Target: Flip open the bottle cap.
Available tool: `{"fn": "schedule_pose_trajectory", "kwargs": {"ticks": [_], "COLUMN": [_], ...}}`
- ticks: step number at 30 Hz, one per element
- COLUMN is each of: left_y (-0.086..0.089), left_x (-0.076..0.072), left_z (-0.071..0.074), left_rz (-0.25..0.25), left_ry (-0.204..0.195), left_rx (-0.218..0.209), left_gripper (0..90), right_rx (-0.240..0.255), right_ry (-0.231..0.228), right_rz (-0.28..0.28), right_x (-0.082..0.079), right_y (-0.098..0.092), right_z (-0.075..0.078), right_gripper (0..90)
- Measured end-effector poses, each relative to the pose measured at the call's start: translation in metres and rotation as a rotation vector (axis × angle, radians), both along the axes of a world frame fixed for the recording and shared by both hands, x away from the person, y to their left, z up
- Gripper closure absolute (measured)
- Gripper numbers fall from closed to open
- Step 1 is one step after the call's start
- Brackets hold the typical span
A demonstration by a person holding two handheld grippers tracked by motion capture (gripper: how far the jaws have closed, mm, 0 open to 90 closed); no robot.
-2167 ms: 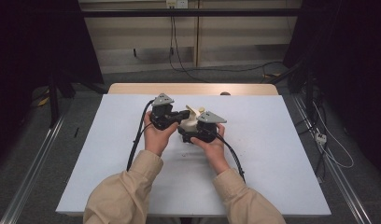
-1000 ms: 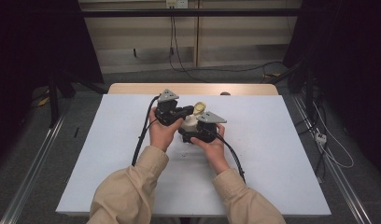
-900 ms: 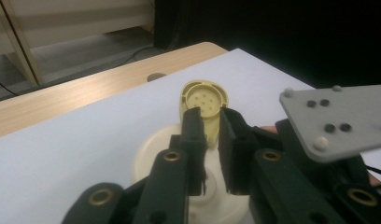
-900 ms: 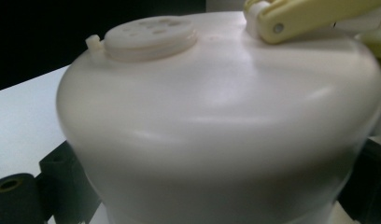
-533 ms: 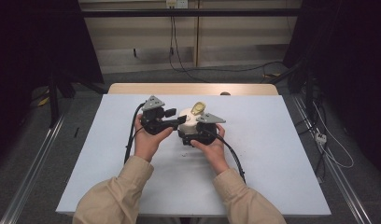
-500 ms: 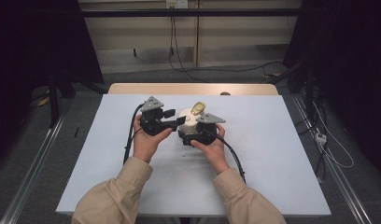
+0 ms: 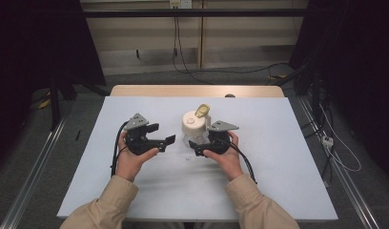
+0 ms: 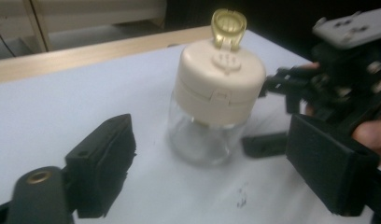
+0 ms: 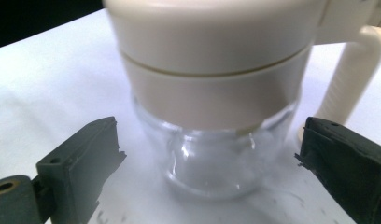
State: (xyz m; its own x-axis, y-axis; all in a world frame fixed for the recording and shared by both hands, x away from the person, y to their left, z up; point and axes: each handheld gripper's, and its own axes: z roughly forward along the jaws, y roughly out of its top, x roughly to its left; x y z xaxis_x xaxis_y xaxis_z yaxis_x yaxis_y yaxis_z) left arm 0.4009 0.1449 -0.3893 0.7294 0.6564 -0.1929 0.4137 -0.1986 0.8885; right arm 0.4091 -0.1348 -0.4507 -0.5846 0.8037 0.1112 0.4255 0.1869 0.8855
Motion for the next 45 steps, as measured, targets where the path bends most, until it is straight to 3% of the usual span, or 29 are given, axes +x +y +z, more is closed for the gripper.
{"fn": "schedule_pose_trajectory", "kwargs": {"ticks": [10, 21, 23, 45], "left_y": [0.034, 0.060, 0.063, 0.070], "left_x": [-0.016, -0.030, -0.031, -0.040], "left_z": [-0.026, -0.035, -0.035, -0.040], "left_rz": [0.023, 0.030, 0.037, 0.027], "left_ry": [0.026, 0.021, 0.027, 0.023], "left_rx": [-0.006, -0.015, -0.030, 0.007], "left_gripper": [10.0, 9.3, 9.3, 9.0], "right_rx": [0.008, -0.007, -0.005, 0.013], "right_ry": [-0.039, -0.065, -0.062, -0.062], "right_rz": [0.020, 0.028, 0.030, -0.021], "right_x": [-0.030, -0.059, -0.064, -0.102], "right_y": [-0.019, -0.039, -0.043, -0.097], "right_z": [0.007, 0.009, 0.010, 0.007], "right_gripper": [6.2, 7.1, 7.2, 8.0]}}
